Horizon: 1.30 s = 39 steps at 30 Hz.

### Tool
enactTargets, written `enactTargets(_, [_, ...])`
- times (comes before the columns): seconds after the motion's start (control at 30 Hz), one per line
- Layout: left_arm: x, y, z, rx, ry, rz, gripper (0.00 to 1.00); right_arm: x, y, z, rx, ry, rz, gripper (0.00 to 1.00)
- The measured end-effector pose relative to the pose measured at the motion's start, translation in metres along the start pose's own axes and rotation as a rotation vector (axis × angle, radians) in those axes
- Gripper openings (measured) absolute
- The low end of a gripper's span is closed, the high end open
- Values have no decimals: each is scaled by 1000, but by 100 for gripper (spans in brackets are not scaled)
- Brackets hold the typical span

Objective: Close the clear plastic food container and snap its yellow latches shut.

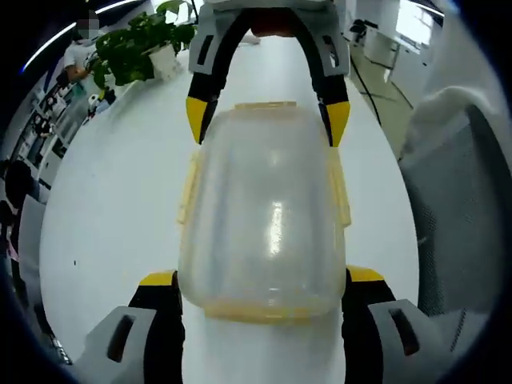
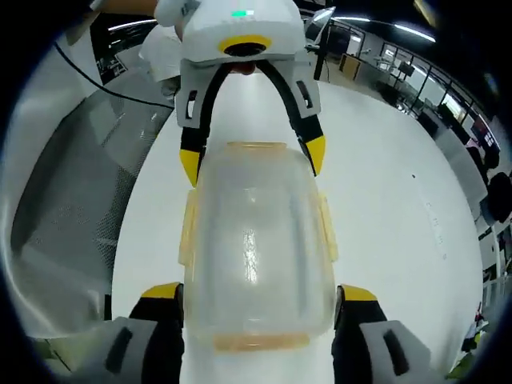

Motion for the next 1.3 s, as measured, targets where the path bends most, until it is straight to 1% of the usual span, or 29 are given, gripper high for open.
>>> enactTargets(0.13, [0, 1, 1, 10, 2, -1, 79, 0, 0, 0, 17, -2, 3, 76])
enactTargets(0.27, [0, 1, 4, 8, -1, -4, 79, -1, -1, -3, 22, -9, 9, 76])
enactTargets(0.43, [-1, 3, 10, 0, -9, -5, 79, -1, -2, -11, 19, -16, 11, 76])
enactTargets(0.53, [-1, 5, 17, -6, -12, -5, 79, -2, -4, -19, 15, -18, 11, 76])
enactTargets(0.67, [1, 9, 32, -16, -9, -7, 79, -3, -8, -33, 12, -15, 11, 76])
enactTargets(0.83, [2, 13, 56, -18, 5, -13, 79, -6, -14, -56, -6, -13, 13, 76])
enactTargets(0.93, [2, 18, 74, -22, 4, -13, 79, -7, -17, -73, -3, -14, 13, 75])
enactTargets(0.97, [2, 19, 77, -21, 4, -12, 79, -7, -19, -78, -2, -16, 13, 75])
enactTargets(1.0, [2, 20, 83, -20, 2, -12, 79, -8, -20, -85, -1, -16, 13, 75])
enactTargets(1.03, [2, 21, 88, -22, 1, -11, 79, -8, -21, -87, -1, -16, 13, 75])
enactTargets(1.13, [1, 25, 107, -27, 1, -13, 79, -9, -25, -106, -1, -15, 13, 75])
enactTargets(1.3, [1, 30, 132, -25, 7, -15, 79, -10, -32, -131, -7, -11, 15, 75])
Point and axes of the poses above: the point that each gripper's makers call its tool centre point, and the gripper's own axes: y roughly backward along the fingers, x roughly to its right, z roughly out of its underside, the point moved 5 cm from there along y, roughly backward along the fingers, and after that the axes turned 14 degrees about -x, right-handed, at the moved point
